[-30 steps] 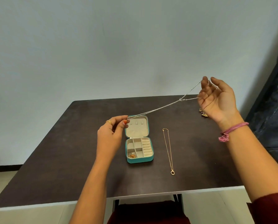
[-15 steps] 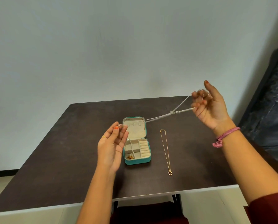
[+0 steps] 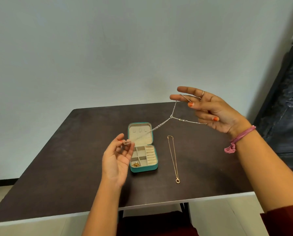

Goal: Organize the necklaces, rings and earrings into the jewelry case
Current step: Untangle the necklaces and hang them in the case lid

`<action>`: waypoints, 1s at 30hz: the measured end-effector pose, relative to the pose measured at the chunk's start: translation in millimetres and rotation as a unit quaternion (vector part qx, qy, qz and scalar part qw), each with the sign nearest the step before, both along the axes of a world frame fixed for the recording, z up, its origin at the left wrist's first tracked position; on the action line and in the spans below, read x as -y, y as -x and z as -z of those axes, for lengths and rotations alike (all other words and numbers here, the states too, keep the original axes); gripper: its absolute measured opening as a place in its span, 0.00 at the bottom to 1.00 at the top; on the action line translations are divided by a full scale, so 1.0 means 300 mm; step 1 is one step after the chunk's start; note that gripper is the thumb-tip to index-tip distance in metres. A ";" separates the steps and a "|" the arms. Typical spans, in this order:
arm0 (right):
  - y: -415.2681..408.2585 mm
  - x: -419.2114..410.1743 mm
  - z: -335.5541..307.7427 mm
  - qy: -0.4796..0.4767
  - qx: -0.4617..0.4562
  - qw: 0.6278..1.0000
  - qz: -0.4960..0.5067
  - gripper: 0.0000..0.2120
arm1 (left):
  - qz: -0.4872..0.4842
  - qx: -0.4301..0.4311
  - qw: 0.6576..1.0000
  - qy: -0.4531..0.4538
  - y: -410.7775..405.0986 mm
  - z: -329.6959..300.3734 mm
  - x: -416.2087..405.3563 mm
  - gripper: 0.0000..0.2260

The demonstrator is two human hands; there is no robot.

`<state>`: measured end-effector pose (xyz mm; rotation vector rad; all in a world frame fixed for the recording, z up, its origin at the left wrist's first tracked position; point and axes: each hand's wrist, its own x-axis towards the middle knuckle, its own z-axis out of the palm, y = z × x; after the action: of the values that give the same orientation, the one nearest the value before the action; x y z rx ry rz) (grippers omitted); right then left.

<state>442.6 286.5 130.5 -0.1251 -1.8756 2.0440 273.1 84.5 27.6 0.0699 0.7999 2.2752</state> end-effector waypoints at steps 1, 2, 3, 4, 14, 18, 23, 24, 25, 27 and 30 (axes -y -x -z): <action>0.004 0.008 -0.015 -0.010 0.006 1.000 -0.017 0.23 | 0.011 -0.002 1.000 0.018 -0.007 0.015 -0.003 0.08; 0.009 0.017 -0.029 -0.017 0.012 0.999 -0.035 0.24 | 0.021 -0.007 0.999 0.040 -0.013 0.031 -0.008 0.09; 0.013 0.026 -0.042 -0.024 0.018 0.998 -0.050 0.24 | 0.031 -0.018 0.997 0.065 -0.020 0.044 -0.013 0.09; 0.018 0.034 -0.054 -0.031 0.025 0.997 -0.061 0.24 | 0.039 -0.037 0.994 0.093 -0.027 0.056 -0.020 0.09; 0.055 0.130 -0.157 -0.110 0.067 0.982 -0.141 0.24 | 0.090 -0.399 0.893 0.189 -0.125 -0.058 -0.056 0.10; 0.067 0.160 -0.184 -0.137 0.069 0.979 -0.132 0.23 | 0.094 -0.426 0.894 0.099 -0.181 -0.154 -0.069 0.11; 0.056 0.165 -0.199 -0.151 0.063 0.981 -0.100 0.22 | 0.070 -0.387 0.918 0.063 -0.197 -0.187 -0.067 0.08; 0.054 0.163 -0.198 -0.156 0.060 0.982 -0.087 0.22 | 0.076 -0.367 0.926 0.051 -0.197 -0.190 -0.062 0.08; 0.053 0.159 -0.195 -0.159 0.055 0.983 -0.073 0.21 | 0.081 -0.352 0.931 0.043 -0.197 -0.192 -0.058 0.09; 0.052 0.151 -0.188 -0.162 0.042 0.985 -0.037 0.19 | 0.082 -0.345 0.934 0.040 -0.193 -0.191 -0.052 0.11; 0.059 0.139 -0.175 -0.159 0.016 0.987 0.022 0.17 | 0.079 -0.346 0.934 0.048 -0.185 -0.184 -0.050 0.09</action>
<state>424.8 244.7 182.9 -0.1151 -2.1696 1.6957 328.7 99.4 82.9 0.8976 1.2041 2.0471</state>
